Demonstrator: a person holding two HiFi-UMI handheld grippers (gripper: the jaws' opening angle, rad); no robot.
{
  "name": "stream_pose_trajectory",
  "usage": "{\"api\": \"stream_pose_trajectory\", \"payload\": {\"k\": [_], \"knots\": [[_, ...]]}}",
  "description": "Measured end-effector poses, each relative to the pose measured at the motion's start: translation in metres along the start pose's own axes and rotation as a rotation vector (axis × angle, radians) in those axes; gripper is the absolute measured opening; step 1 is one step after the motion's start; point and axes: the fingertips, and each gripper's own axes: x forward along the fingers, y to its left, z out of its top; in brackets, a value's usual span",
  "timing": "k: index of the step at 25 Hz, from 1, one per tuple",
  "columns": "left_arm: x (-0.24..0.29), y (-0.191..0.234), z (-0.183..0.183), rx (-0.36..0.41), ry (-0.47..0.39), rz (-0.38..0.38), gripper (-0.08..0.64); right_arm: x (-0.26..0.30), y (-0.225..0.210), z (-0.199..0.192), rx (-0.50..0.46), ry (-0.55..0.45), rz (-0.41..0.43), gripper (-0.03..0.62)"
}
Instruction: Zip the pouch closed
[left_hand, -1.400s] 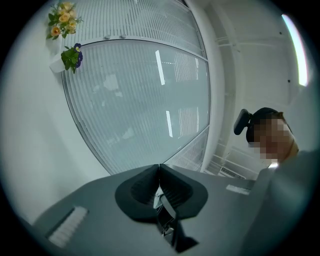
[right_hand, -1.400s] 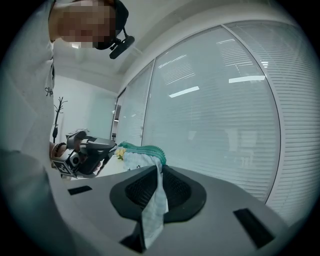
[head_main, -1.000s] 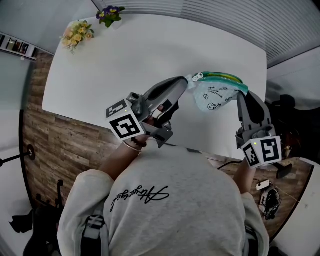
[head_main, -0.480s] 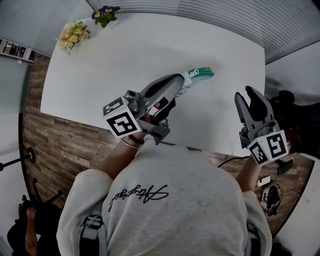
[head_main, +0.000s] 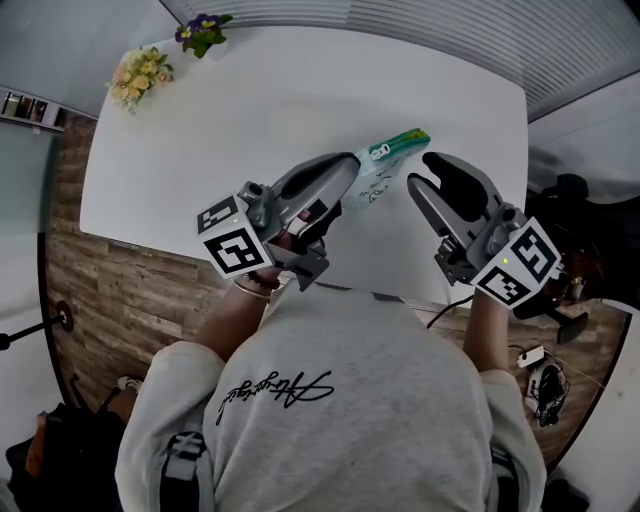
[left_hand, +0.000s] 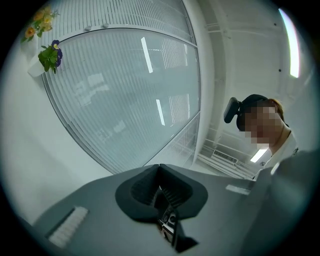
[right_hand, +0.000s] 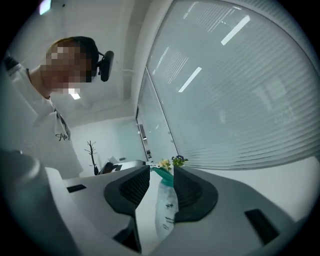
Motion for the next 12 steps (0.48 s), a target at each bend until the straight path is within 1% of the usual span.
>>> {"api": "stream_pose_trajectory", "payload": {"k": [2,4,7,12], "knots": [[0.000,0.000,-0.003,-0.011,0.007,-0.014,0.002,0.012,0.003,0.001,0.053,-0.018,0.034,0.135],[0.001,0.000,-0.009,-0.024,0.017,-0.027,0.003,0.020,0.003,-0.001,0.113,-0.030,0.050,0.137],[0.003,-0.001,-0.019,-0.022,0.040,-0.041,0.003,0.025,0.001,-0.007,0.197,-0.025,0.072,0.138],[0.000,0.001,-0.024,-0.028,0.046,-0.053,0.003,0.028,0.005,-0.017,0.268,-0.012,0.117,0.126]]}}
